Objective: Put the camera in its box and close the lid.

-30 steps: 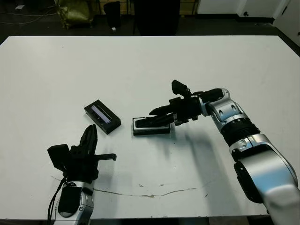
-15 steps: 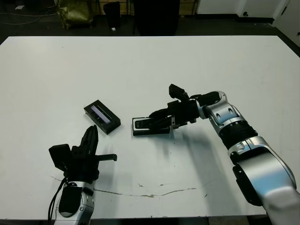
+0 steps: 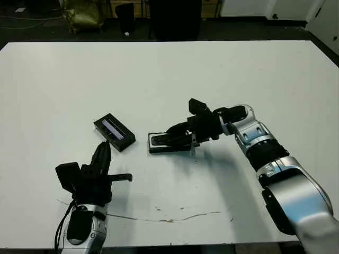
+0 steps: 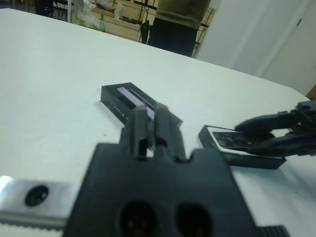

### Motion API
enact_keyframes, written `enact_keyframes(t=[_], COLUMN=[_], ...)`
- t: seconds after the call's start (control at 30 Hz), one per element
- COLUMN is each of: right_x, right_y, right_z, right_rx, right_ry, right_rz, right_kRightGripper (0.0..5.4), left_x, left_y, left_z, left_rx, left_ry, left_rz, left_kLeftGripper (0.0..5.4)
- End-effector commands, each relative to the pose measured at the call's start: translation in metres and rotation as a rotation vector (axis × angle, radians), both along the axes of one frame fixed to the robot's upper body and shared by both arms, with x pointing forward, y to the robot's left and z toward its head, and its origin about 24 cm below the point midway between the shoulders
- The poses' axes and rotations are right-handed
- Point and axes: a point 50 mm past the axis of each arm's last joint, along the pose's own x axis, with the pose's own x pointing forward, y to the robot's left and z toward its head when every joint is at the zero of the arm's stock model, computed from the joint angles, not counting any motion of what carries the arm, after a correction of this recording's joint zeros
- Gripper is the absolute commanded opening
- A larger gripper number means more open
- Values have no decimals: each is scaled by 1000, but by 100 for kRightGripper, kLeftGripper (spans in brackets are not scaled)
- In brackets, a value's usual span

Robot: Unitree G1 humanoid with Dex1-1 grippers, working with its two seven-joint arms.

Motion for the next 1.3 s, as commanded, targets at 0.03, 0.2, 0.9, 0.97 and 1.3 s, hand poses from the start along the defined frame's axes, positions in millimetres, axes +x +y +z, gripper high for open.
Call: enact_keyframes(t=[0.03,0.2,0.9,0.97,1.3], right_x=[-3,-1,-5,-15,-89], right_y=[-4,-7,-38,-46,-79], right_z=[-7,-4,44,53,26], right_rx=[-30,-28,268,370,489], right_ry=[11,-25,7,-9,-301], right_rz=[13,21,-136,-276,-819], right_kRightGripper=[262,368,538,538,423], left_x=[-1,-1,-2,-2,-2], left_y=[2,1,1,1,2], left_z=[-6,-6,-7,-7,-5], left_rx=[12,12,15,15,8], left_ry=[36,35,44,45,36], left_rz=[-5,-5,3,4,9], left_kLeftGripper=[0,0,0,0,0])
